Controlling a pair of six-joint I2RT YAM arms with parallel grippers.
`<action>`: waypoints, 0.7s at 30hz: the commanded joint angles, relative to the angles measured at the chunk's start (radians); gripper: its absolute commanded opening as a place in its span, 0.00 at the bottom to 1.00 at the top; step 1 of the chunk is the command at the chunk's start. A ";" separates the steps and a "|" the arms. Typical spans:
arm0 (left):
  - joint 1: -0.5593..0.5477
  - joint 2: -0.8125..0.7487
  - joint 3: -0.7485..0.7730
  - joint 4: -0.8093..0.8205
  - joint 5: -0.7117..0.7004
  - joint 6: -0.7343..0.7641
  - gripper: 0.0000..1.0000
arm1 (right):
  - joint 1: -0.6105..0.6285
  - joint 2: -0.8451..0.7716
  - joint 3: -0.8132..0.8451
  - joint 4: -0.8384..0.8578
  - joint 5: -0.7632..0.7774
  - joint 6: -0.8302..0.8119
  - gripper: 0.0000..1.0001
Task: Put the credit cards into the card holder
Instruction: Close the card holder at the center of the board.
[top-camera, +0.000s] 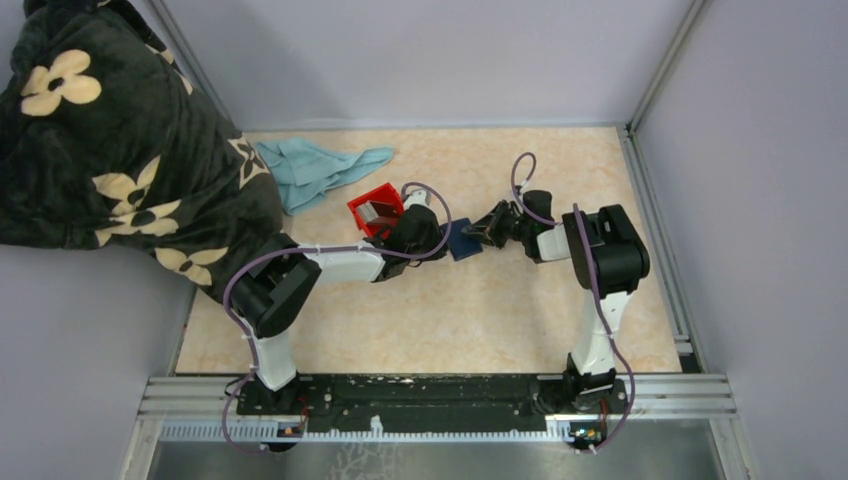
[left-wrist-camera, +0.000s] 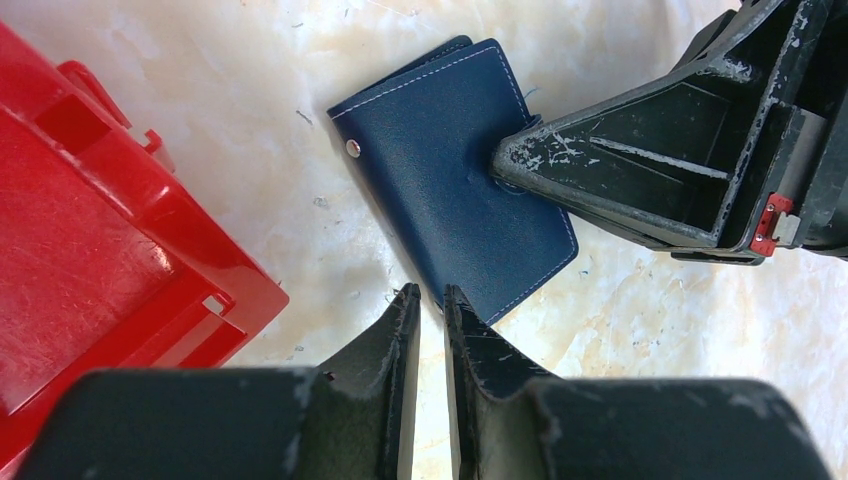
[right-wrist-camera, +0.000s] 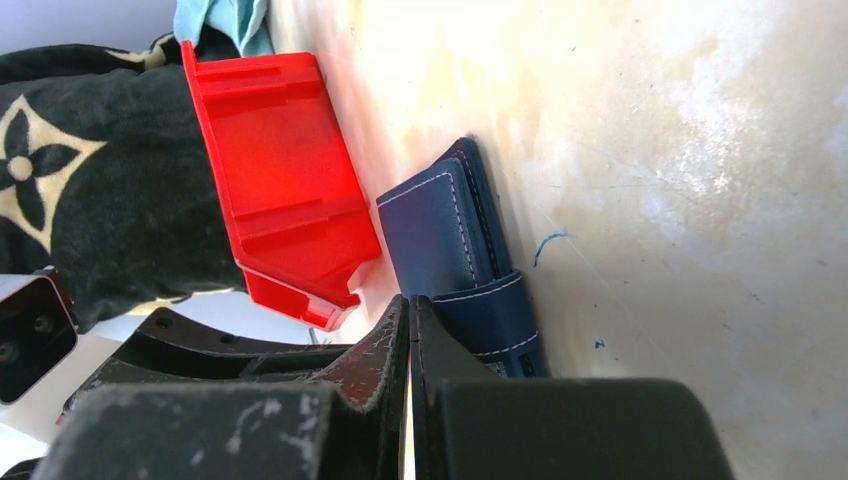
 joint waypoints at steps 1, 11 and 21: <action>-0.006 0.005 0.018 0.026 -0.009 0.021 0.21 | -0.006 0.027 0.005 0.040 -0.001 -0.014 0.00; -0.006 0.034 0.097 0.001 -0.009 0.049 0.21 | -0.007 0.038 0.000 0.051 -0.004 -0.012 0.00; -0.006 0.064 0.187 -0.029 -0.004 0.090 0.22 | -0.006 0.045 0.001 0.062 -0.011 -0.006 0.00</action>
